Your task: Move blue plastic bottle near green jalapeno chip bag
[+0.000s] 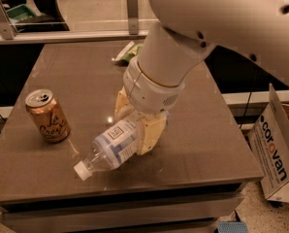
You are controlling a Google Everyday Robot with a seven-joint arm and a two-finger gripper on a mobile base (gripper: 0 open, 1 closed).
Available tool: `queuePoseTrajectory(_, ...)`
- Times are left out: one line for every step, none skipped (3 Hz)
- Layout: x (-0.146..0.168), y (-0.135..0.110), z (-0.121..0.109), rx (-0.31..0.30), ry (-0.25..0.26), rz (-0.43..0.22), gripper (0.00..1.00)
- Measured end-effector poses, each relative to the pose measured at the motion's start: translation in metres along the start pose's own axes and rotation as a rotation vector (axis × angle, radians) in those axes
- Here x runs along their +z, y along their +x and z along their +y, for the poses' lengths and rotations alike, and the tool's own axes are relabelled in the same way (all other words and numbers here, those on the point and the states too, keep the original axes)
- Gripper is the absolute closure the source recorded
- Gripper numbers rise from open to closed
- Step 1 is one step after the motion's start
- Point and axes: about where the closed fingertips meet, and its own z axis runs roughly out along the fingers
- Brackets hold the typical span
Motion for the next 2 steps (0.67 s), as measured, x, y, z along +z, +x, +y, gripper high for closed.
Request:
queuePoseTrajectory(0.000, 0.000, 0.000, -0.001, 0.002, 0.002, 1.00)
queuePoseTrajectory(-0.007, 0.035, -0.017, 0.008, 0.049, 0.063, 1.00)
